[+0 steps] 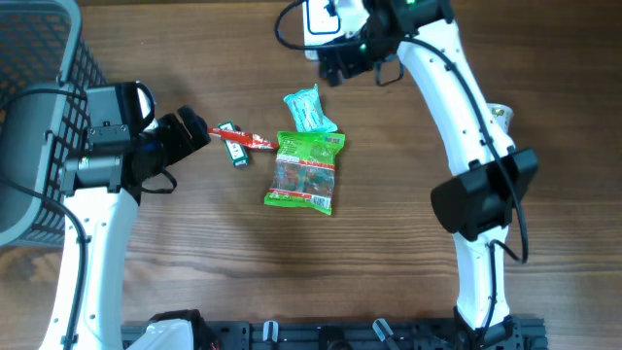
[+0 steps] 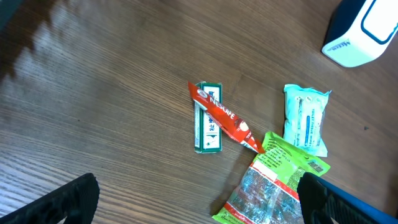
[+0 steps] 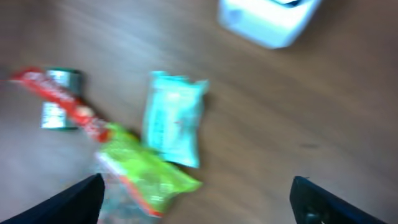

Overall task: Scan the item barcode
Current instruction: 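Carry the teal pack back down toward the right side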

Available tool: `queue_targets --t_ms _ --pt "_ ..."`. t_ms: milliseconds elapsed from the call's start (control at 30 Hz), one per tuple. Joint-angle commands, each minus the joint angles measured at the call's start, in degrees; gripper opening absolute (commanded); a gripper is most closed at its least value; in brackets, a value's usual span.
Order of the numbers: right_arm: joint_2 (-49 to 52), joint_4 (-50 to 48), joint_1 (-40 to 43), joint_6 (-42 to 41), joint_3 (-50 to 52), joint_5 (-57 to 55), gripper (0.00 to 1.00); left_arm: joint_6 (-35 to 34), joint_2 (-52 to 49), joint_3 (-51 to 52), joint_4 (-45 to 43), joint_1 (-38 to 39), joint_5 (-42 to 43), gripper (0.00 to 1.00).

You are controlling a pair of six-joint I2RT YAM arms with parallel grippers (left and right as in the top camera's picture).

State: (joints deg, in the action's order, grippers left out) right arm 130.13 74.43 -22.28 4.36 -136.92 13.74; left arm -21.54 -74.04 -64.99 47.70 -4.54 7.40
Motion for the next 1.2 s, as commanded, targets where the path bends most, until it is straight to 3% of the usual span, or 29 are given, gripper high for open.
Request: queue_targets --t_ms 0,333,633,867,900,967,1033,1100,1167 --pt "1.8 -3.4 -3.7 -3.1 7.6 6.8 0.97 0.5 -0.2 0.1 -0.1 0.2 0.5 1.00" --pt "1.8 -22.5 -9.4 -11.0 25.5 -7.3 0.85 0.5 -0.2 0.1 -0.1 0.2 0.5 1.00" --pt "1.8 -33.8 -9.3 -12.5 30.6 -11.1 0.84 0.5 -0.2 0.1 -0.1 0.2 0.5 1.00" --pt "1.8 -41.2 -9.4 -13.6 38.0 -11.1 0.75 0.5 -0.2 0.1 -0.1 0.2 0.5 1.00" --pt "1.8 -43.3 -9.4 -13.5 39.5 -11.1 0.65 0.5 -0.2 0.1 -0.1 0.2 0.5 1.00" --pt "1.8 -45.1 -9.4 -13.3 40.7 -11.2 0.34 0.5 -0.2 0.1 -0.1 0.2 0.5 1.00" --pt "1.4 -46.1 -9.2 -13.2 40.5 -11.2 0.14 0.5 -0.2 0.1 -0.1 0.2 0.5 1.00" --pt "0.0 -46.0 -8.8 -12.0 39.7 -11.1 0.06 0.5 -0.2 0.1 -0.1 0.2 0.5 1.00" --pt "-3.0 -45.3 -8.0 -11.8 38.6 -11.2 0.06 0.5 -0.2 0.1 -0.1 0.2 0.5 1.00"
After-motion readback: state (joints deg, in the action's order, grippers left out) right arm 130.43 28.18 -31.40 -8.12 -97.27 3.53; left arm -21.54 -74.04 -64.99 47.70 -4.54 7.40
